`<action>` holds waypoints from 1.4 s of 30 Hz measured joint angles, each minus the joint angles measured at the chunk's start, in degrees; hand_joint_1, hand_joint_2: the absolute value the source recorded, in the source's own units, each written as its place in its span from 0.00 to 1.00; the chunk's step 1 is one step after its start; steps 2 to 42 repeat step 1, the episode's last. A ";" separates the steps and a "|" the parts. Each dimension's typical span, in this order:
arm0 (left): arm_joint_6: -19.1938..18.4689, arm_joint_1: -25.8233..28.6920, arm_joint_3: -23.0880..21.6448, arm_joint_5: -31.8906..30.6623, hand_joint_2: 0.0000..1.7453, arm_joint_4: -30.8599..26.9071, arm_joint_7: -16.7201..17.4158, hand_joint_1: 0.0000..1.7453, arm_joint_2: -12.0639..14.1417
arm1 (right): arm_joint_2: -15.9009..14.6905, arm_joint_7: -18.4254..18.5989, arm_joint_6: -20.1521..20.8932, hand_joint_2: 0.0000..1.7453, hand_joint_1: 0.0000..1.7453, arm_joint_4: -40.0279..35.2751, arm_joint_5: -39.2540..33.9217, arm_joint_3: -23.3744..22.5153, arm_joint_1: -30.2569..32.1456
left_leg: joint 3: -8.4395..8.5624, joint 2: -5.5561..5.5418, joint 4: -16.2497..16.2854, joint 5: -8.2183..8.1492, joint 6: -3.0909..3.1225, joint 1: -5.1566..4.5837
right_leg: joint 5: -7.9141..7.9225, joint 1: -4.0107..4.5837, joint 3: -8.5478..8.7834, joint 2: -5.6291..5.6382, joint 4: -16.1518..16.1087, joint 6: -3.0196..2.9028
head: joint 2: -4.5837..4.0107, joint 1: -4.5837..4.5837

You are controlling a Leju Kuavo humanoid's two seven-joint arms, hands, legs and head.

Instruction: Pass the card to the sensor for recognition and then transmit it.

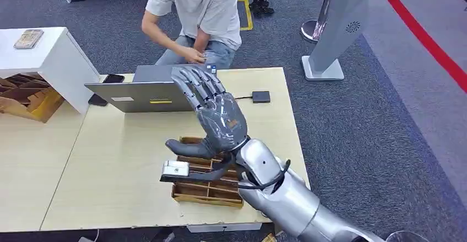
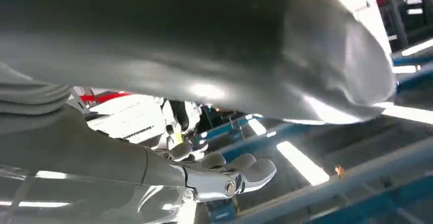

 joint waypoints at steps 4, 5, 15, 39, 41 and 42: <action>0.17 0.12 0.00 0.18 0.00 0.00 -0.13 0.00 0.00 | -0.61 -0.24 -0.39 0.00 0.00 -1.20 -0.35 -0.18 0.85 | 0.00 0.00 0.00 0.00 0.00 0.00 | 0.00 0.00 0.00 0.00 -0.01 0.00 | 0.00 0.00; 0.17 0.12 0.00 0.18 0.00 0.00 -0.13 0.00 0.00 | -0.61 -0.24 -0.39 0.00 0.00 -1.20 -0.35 -0.18 0.85 | 0.00 0.00 0.00 0.00 0.00 0.00 | 0.00 0.00 0.00 0.00 -0.01 0.00 | 0.00 0.00; 0.17 0.12 0.00 0.18 0.00 0.00 -0.13 0.00 0.00 | -0.61 -0.24 -0.39 0.00 0.00 -1.20 -0.35 -0.18 0.85 | 0.00 0.00 0.00 0.00 0.00 0.00 | 0.00 0.00 0.00 0.00 -0.01 0.00 | 0.00 0.00; 0.17 0.12 0.00 0.18 0.00 0.00 -0.13 0.00 0.00 | -0.61 -0.24 -0.39 0.00 0.00 -1.20 -0.35 -0.18 0.85 | 0.00 0.00 0.00 0.00 0.00 0.00 | 0.00 0.00 0.00 0.00 -0.01 0.00 | 0.00 0.00; 0.17 0.12 0.00 0.18 0.00 0.00 -0.13 0.00 0.00 | -0.61 -0.24 -0.39 0.00 0.00 -1.20 -0.35 -0.18 0.85 | 0.00 0.00 0.00 0.00 0.00 0.00 | 0.00 0.00 0.00 0.00 -0.01 0.00 | 0.00 0.00; 0.17 0.12 0.00 0.18 0.00 0.00 -0.13 0.00 0.00 | -0.61 -0.24 -0.39 0.00 0.00 -1.20 -0.35 -0.18 0.85 | 0.00 0.00 0.00 0.00 0.00 0.00 | 0.00 0.00 0.00 0.00 -0.01 0.00 | 0.00 0.00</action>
